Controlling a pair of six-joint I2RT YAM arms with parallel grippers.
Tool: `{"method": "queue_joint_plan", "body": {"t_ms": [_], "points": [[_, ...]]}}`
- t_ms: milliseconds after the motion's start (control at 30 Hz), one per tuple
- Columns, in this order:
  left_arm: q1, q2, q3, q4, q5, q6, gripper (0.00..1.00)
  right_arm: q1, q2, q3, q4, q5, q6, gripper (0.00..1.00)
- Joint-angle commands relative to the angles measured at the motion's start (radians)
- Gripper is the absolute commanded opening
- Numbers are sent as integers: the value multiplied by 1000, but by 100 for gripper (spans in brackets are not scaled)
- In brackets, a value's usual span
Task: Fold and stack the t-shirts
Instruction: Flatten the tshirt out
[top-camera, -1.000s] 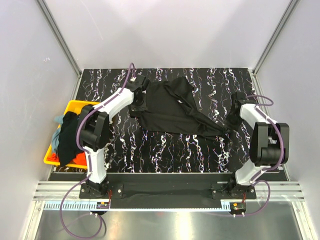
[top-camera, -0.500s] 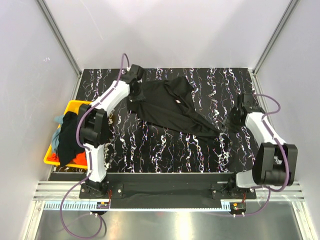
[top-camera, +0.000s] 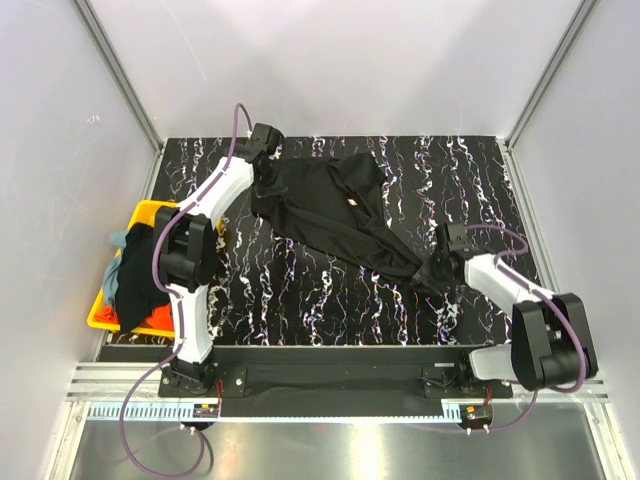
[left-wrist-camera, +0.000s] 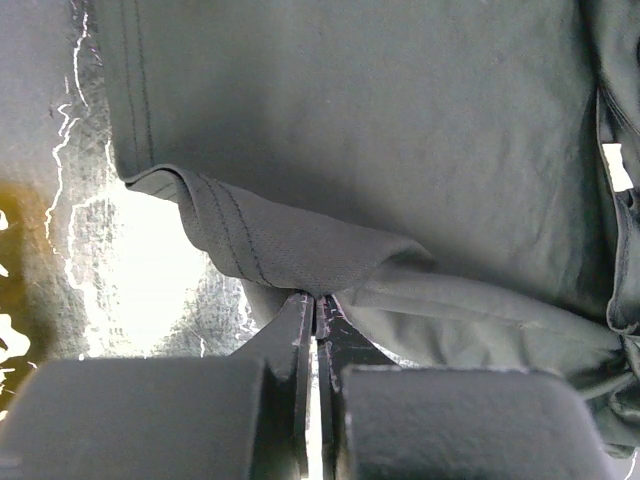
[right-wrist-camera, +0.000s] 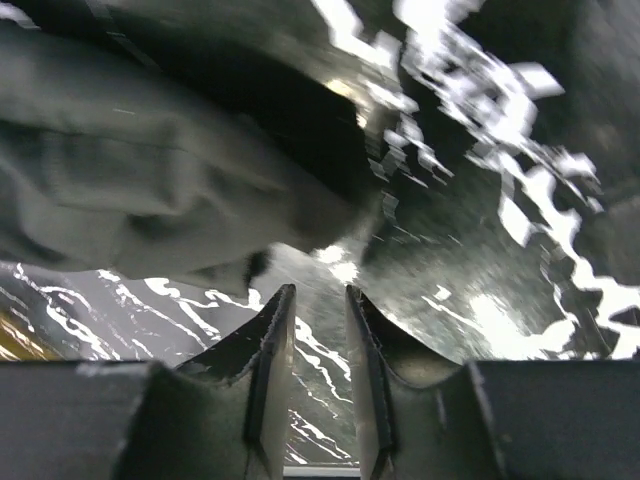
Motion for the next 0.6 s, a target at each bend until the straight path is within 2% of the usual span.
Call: {"method": "queue_joint_plan", "body": {"t_ms": [0,200,567], "points": [[-2,-18,-2,24,25,7,0,24,-77,-58,80,55,163,33],[-2,-26,-20,35,31,4,0,27,-79,-51,89,126,176,33],[-2,-29,-34,47,31,7,0,28,43,15,139,182,168,34]]}}
